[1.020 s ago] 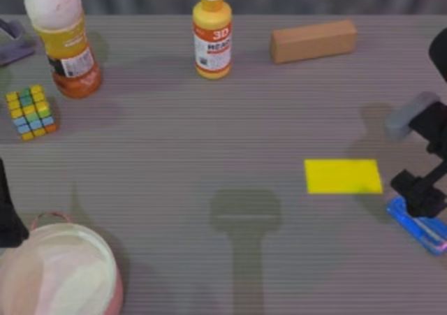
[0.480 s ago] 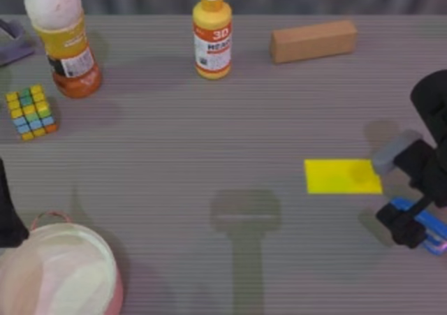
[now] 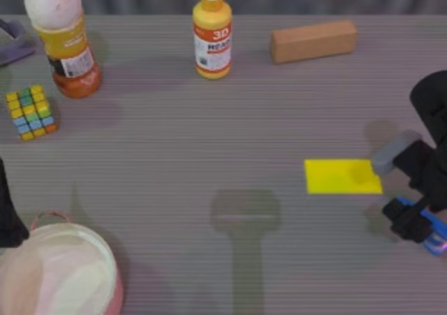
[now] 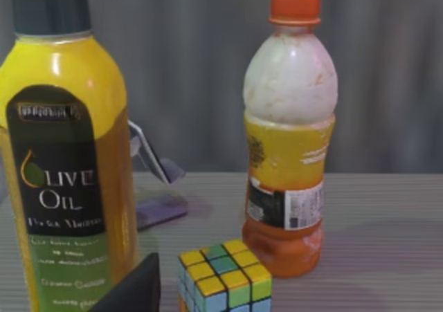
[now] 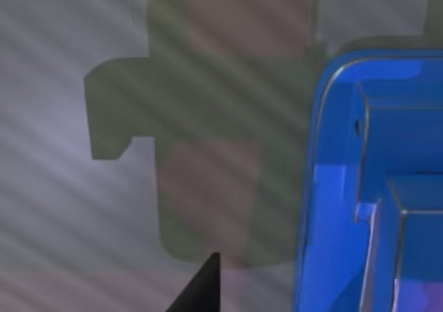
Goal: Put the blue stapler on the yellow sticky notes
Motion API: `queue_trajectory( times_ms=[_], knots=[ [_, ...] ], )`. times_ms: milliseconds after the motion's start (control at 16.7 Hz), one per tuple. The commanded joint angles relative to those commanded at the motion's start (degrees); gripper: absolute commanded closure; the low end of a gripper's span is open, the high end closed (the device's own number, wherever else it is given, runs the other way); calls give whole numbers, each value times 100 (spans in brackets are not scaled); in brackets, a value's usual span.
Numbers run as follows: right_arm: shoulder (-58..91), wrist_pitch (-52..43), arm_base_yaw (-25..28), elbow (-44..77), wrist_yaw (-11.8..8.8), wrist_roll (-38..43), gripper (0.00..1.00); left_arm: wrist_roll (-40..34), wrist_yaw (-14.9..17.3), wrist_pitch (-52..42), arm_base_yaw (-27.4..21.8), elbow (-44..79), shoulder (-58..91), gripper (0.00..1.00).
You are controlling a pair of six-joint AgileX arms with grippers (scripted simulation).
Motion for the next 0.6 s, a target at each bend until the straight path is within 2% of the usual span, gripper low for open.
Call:
queue_trajectory(
  times_ms=[420,600],
  knots=[
    [0,0,0,0,0,0,98,0,0,0,0,0,0,0],
    [0,0,0,0,0,0,100,0,0,0,0,0,0,0]
  ],
)
